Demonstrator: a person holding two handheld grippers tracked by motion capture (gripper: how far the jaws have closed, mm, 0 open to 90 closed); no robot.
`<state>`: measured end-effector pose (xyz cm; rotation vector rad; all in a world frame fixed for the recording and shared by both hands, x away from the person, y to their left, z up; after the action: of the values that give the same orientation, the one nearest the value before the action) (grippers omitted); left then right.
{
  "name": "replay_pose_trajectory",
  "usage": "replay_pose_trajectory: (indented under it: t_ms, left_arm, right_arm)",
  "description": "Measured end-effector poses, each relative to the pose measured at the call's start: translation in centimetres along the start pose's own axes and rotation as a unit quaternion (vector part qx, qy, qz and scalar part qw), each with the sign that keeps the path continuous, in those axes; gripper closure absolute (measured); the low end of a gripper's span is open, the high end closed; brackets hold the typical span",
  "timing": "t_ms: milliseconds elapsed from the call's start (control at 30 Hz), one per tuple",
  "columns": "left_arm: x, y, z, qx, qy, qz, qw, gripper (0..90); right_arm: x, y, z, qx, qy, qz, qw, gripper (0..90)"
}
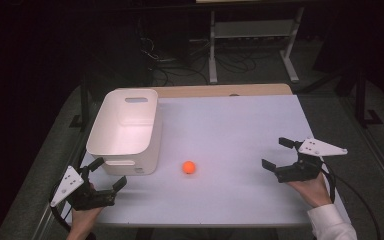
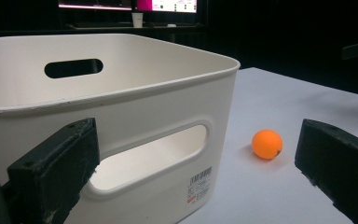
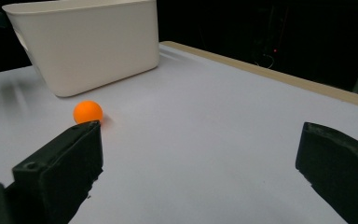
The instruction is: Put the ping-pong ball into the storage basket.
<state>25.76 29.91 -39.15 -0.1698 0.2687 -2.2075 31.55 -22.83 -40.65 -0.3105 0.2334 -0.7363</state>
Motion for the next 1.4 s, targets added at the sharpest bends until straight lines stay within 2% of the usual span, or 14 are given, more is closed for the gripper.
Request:
replay_pose_trajectory:
  t_ms: [100,200,333,567,833,1033,1133,1400]
  left_arm:
    - [0.0,0.1,0.0,-0.003,-0.003,-0.001,1.0,0.0]
    - [0.0,0.1,0.0,-0.009,0.007,-0.003,0.9999,0.0]
    - [0.1,0.2,-0.1,-0.008,0.0,-0.005,1.0,0.0]
    - [0.1,0.2,-0.1,-0.01,0.001,-0.005,0.9999,0.0]
    - [0.2,0.2,0.0,-0.005,-0.004,-0.004,1.0,0.0]
    - [0.1,0.2,0.0,-0.006,0.003,-0.001,1.0,0.0]
    - [0.2,0.3,0.0,0.002,-0.003,-0.002,1.0,0.0]
    - [0.2,0.3,0.0,0.002,-0.005,-0.004,1.0,0.0]
  right_arm:
    - [0.0,0.2,0.3,-0.002,-0.003,0.001,1.0,0.2]
    - [0.0,0.3,0.5,-0.001,-0.003,0.004,1.0,0.2]
    - [0.0,0.7,0.9,-0.015,-0.005,0.012,0.9998,0.1]
    - [-0.5,1.4,1.3,-0.033,-0.015,0.023,0.9991,0.2]
    - [-1.1,2.1,1.9,-0.049,-0.028,0.035,0.9978,0.1]
    - [-1.6,2.6,2.9,-0.056,-0.041,0.044,0.9966,0.1]
    - [-1.8,2.8,3.2,-0.059,-0.047,0.048,0.996,0.1]
    - [-2.5,3.7,4.0,-0.074,-0.056,0.061,0.9938,0.1]
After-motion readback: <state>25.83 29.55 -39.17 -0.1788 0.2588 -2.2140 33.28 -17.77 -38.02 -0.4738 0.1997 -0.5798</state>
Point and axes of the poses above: each handheld gripper's, and its own axes: y roughly forward along the jaws, z roughly out of its top, x roughly to its right, the point moved 4 cm from there along y, roughly forward along the jaws, and after that the axes turned 4 degrees about -x, right-handed, at the moved point
